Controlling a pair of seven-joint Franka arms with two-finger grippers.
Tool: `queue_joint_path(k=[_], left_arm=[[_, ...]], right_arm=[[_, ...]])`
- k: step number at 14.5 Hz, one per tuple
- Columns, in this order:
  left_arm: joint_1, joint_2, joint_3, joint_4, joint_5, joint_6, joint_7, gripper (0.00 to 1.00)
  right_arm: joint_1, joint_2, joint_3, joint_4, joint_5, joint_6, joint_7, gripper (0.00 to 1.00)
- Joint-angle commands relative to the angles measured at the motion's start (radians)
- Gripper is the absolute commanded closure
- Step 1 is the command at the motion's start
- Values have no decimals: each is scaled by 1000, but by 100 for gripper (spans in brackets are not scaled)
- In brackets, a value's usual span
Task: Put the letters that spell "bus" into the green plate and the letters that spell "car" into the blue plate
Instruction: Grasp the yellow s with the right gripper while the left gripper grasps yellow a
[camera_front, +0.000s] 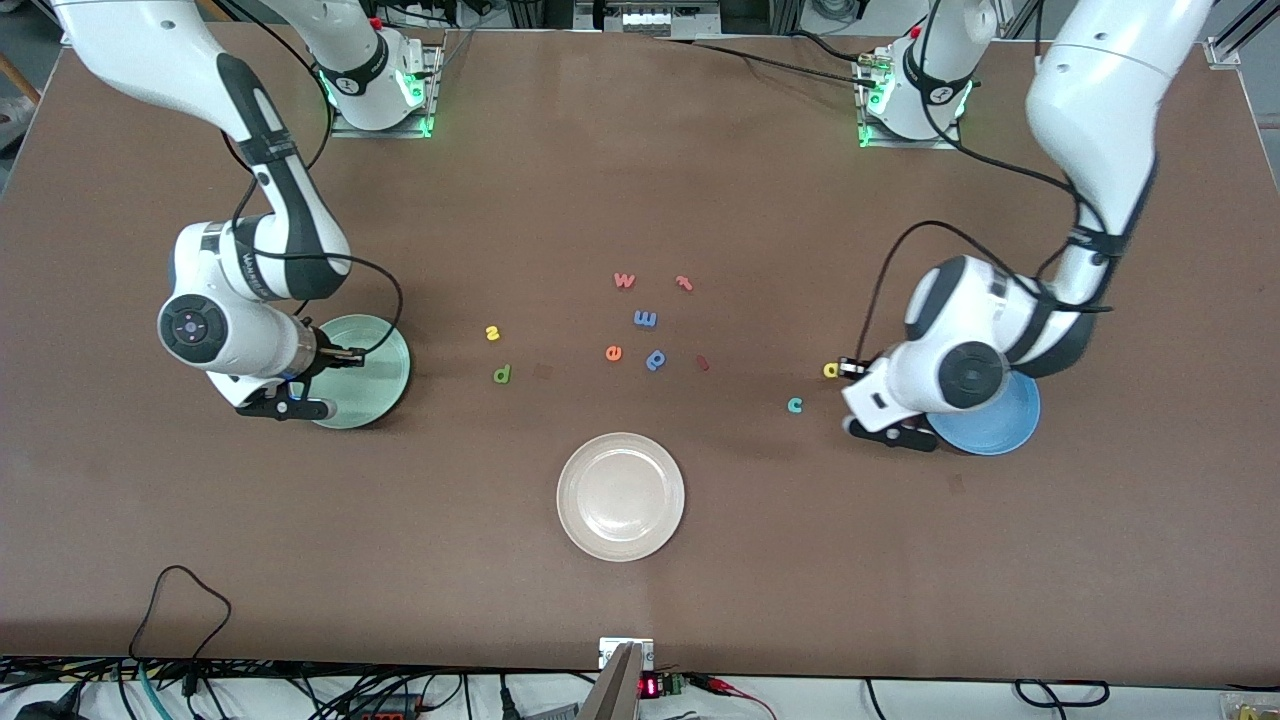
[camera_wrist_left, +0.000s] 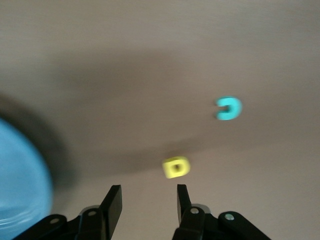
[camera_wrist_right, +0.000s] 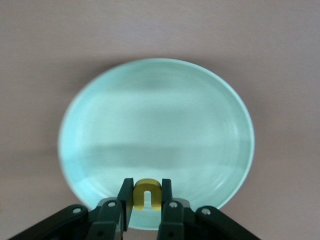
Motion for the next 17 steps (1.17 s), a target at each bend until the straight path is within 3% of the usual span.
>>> queue_joint_path(k=[1,2,3,4,10,12,14,17], left_arm=[[5,1,4,-106,-5,156,-20,44],[6,1,4,-147,-5,220,-23,44],[6,1,4,-169,-5,253,-41,44],[5,1,4,-180,-5,261,-57,44],[3,-7,4,-197,-4,262,-71,45],[3,-7,4,-203,-4,262,-71,49],[3,-7,4,-207,-2,262,-71,53],[3,-7,4,-207,0,262,-71,58]], right_arm=[[-3,15,15,-11,-4,32,-9,53],[-3,15,15,-11,-4,33,-9,39],[-3,15,15,-11,-4,32,-9,8],[-1,9,15,-11,-4,24,-9,0],[132,-50,30,-39,3,10,115,0],[143,-55,87,-91,28,74,121,1],[152,-60,136,-155,28,172,121,9],[207,-51,141,-160,22,191,110,28]])
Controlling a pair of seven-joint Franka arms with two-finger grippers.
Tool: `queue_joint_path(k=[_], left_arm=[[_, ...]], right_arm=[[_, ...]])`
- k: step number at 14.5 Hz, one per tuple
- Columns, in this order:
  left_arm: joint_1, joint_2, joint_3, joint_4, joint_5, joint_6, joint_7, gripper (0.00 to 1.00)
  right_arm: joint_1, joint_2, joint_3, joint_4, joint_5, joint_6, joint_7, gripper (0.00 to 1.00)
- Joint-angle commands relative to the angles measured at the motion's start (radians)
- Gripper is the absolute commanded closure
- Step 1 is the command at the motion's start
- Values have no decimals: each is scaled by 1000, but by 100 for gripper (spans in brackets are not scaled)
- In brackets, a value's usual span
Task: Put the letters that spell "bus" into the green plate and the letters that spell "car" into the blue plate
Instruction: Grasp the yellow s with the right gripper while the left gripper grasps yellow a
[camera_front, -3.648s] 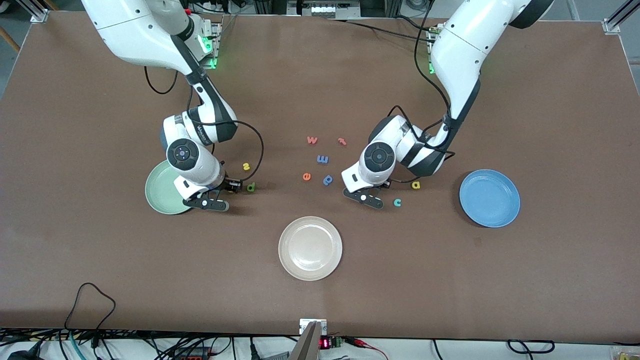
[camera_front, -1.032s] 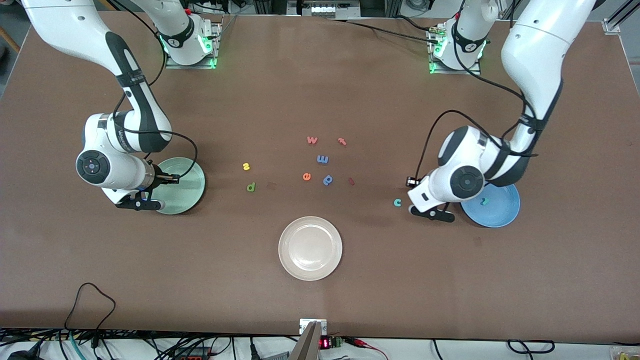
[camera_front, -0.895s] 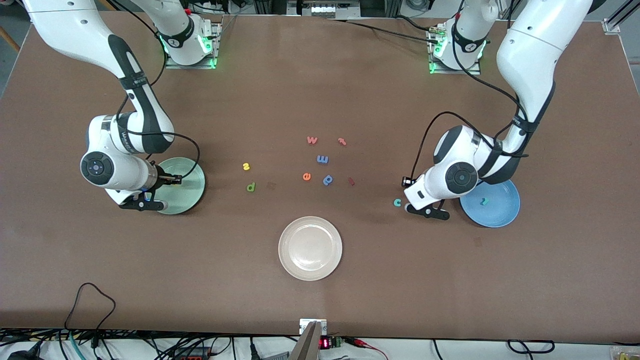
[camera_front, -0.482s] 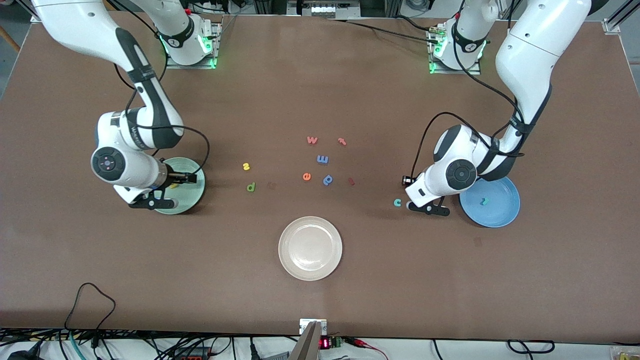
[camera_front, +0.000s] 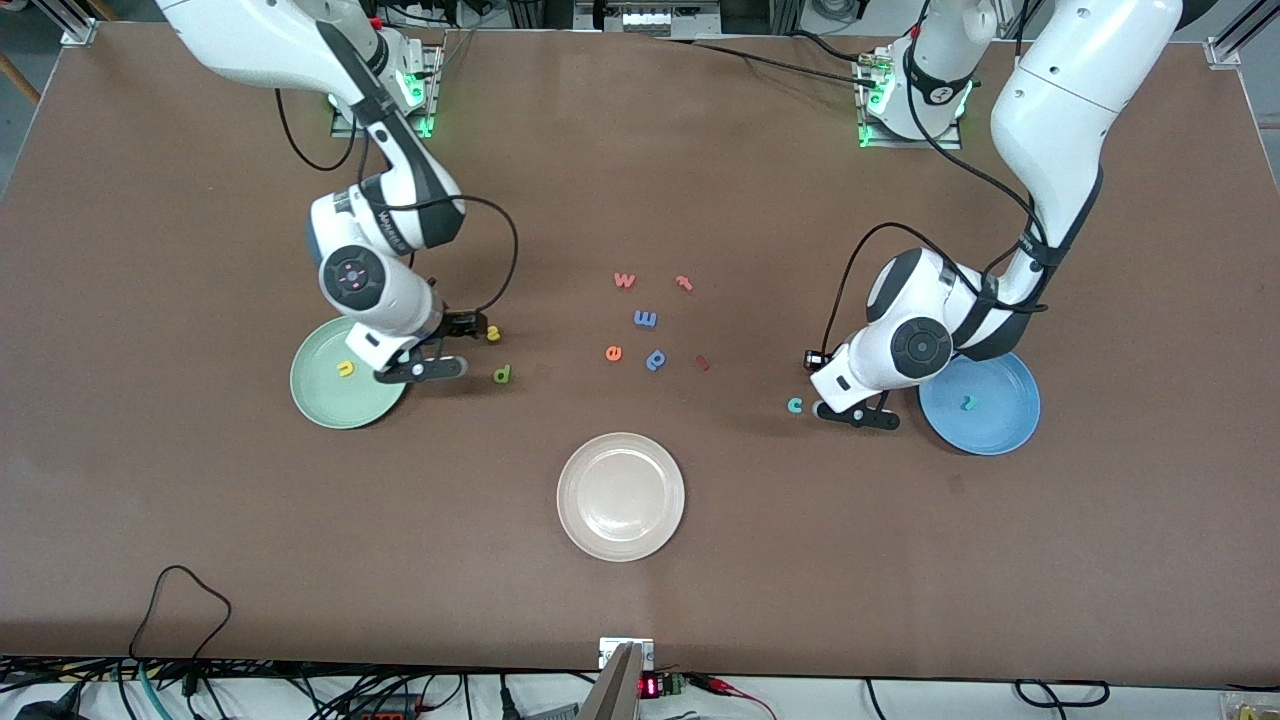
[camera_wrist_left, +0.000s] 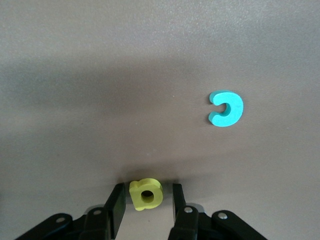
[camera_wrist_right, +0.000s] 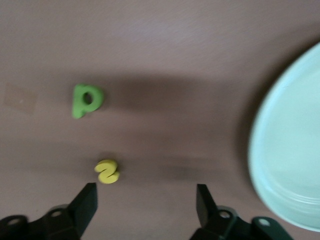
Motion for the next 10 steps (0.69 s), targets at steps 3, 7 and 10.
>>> queue_joint_path(k=[3,7,10], left_arm=[[3,-19,-3,-29,1,11,-5,63],[3,-14,-1,-29,3,25,-5,73],[3,-13,-3,-27,3,25,-5,77]], right_arm=[[52,-10,1,-27,-1,30,-40,37],[68,24,4,-33,-2,86,-51,43],[70,44,3,-36,-4,119,-69,46]])
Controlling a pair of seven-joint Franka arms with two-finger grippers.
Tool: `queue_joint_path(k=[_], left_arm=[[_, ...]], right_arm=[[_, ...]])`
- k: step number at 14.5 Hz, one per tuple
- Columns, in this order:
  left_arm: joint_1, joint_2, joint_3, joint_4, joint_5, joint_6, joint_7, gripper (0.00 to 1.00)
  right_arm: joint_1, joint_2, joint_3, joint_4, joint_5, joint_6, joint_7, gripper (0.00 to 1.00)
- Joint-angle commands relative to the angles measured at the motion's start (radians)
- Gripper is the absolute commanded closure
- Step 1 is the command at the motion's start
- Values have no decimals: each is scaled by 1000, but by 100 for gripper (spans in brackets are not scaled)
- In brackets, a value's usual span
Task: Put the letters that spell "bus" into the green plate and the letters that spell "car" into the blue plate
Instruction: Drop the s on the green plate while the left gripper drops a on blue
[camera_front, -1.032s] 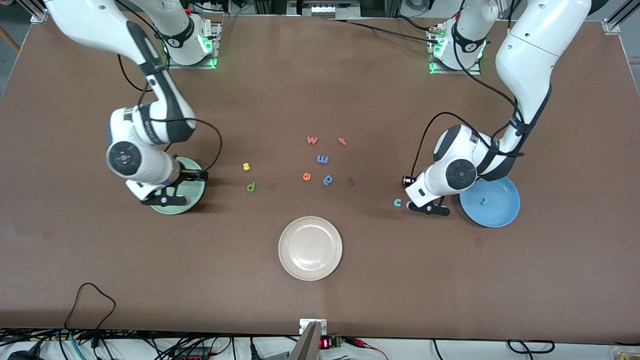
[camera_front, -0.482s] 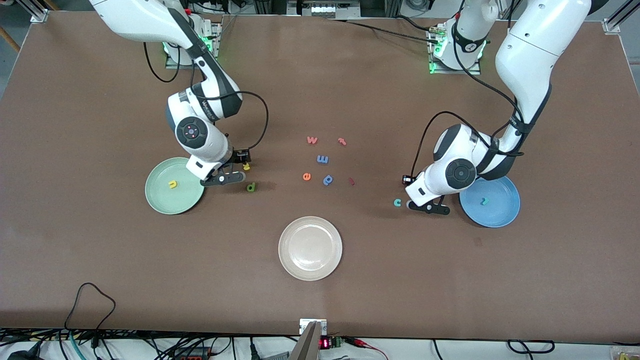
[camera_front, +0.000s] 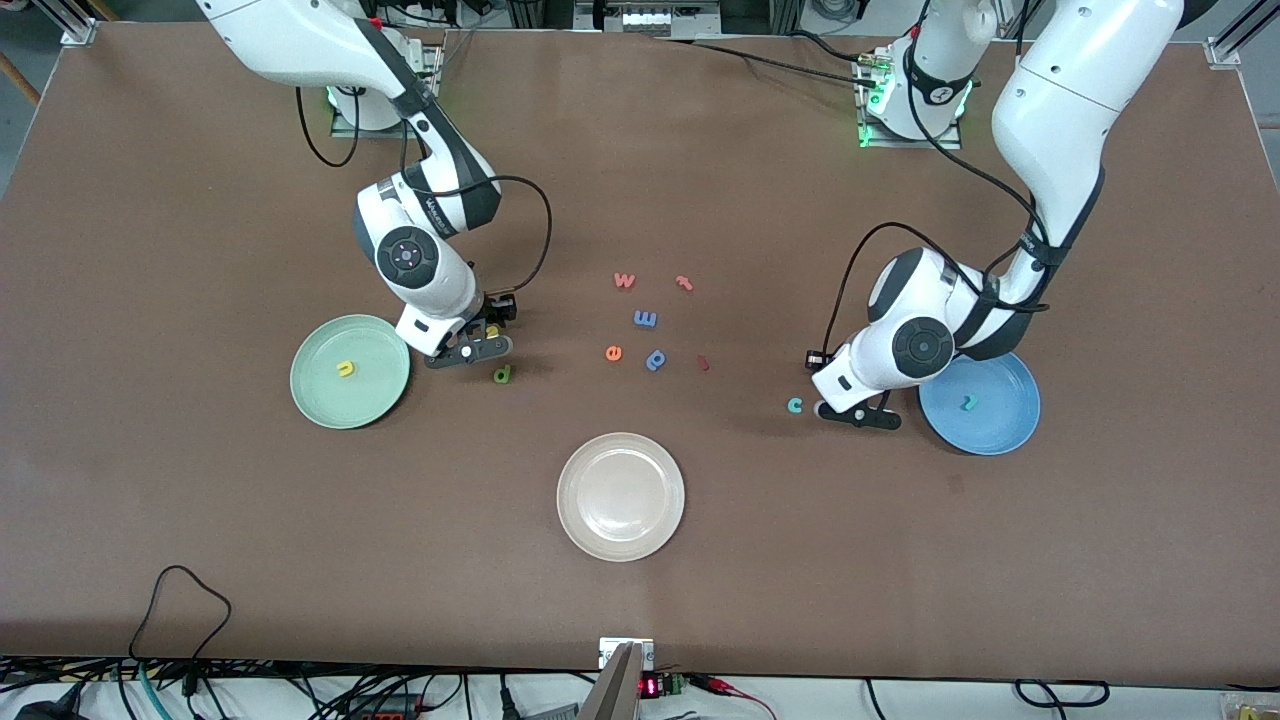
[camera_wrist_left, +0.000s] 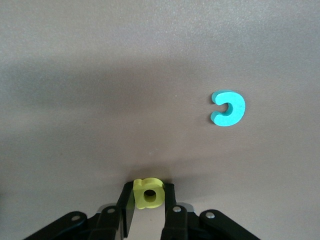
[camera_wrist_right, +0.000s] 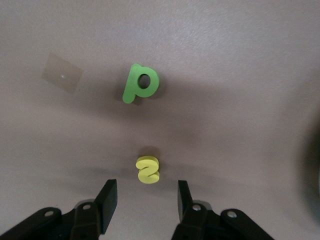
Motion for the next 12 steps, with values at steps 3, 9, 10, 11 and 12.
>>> queue_joint_path(k=[3,9,10,11,12], left_arm=[[2,-19,-3,-24,3,19,-4,80],[18,-133,8,19,4,-108,2,81],[28,-143,15,28,9,-133,5,81],[56,-151,26,34,15,-147,16,81],[96,-154,26,33,35,-148,43,81]], right_arm=[[7,20,-1,-9,-4,40,-29,46],[7,44,-1,-9,-4,85,-29,46],[7,46,-1,-9,-4,86,-29,46],[7,46,-1,-9,-4,86,-29,46],[7,46,-1,-9,-6,86,-29,49]])
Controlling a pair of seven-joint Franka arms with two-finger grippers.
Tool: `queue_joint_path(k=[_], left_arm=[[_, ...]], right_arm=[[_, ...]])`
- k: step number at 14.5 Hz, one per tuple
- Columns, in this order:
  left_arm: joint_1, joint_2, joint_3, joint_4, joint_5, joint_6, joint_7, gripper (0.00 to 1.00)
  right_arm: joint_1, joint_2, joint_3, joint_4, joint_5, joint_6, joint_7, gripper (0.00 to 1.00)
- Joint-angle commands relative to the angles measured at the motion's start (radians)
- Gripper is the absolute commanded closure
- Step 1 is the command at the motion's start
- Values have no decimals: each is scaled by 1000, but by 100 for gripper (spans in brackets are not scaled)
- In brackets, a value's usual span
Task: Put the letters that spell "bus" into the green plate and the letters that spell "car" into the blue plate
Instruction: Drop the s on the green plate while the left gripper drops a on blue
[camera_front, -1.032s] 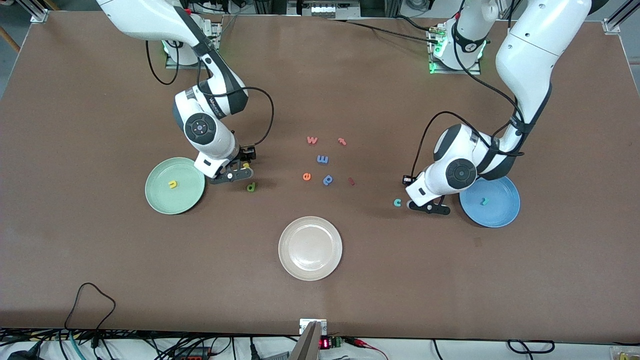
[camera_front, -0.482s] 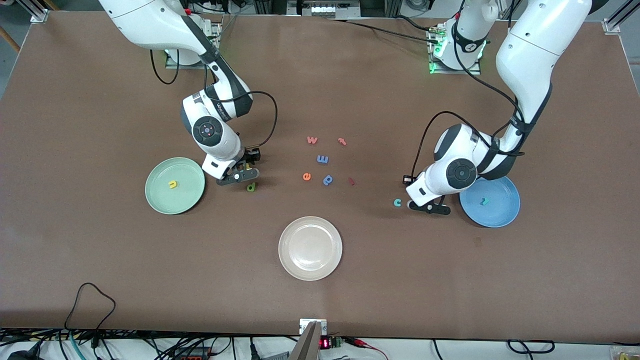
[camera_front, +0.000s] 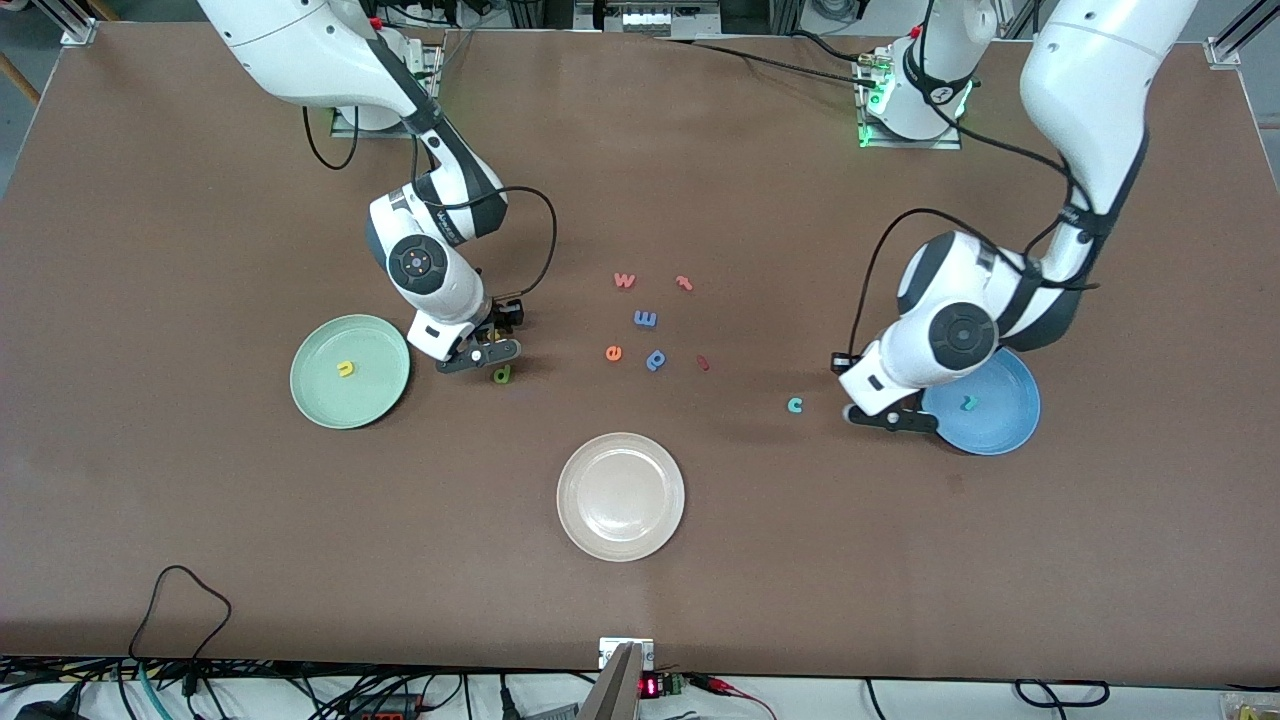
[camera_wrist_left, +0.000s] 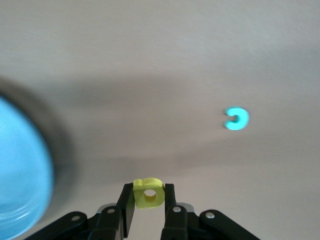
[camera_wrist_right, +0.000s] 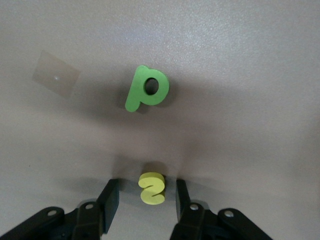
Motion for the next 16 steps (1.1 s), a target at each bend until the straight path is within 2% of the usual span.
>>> queue_joint_path(k=[1,3,5,7,8,9,10,11,13,16], left_arm=[[106,-24,8,-3,61,-27,95,81],[183,-15,8,-1,78,-18,206,81],[232,-5,8,-1,80,-15,264,81],[261,6,8,-4,80,-17,281,76],[269,20,8,-4,80,-17,281,60],[273,25,8,-4,78,-17,281,37],[274,29,7,-3,78,-17,278,22],[272,28,4,0,78,-17,278,16],[267,20,-10,14,78,-21,283,12],[249,28,-102,71,63,-23,261,23]], right_arm=[[4,-1,0,-7,-7,17,-10,53],[4,-1,0,-7,-12,17,-10,65],[4,-1,0,-7,-12,17,-10,83],[2,-2,-2,-7,-12,16,-10,97],[1,-5,-2,-6,-12,14,-12,100],[-2,-11,-4,-4,-12,11,-18,100],[-10,-28,-10,-1,-12,7,-34,100],[-36,-57,-13,-1,-12,-4,-42,100],[-106,-119,-13,5,-12,-80,-51,100],[-252,-153,-16,4,-12,-140,-123,100]])
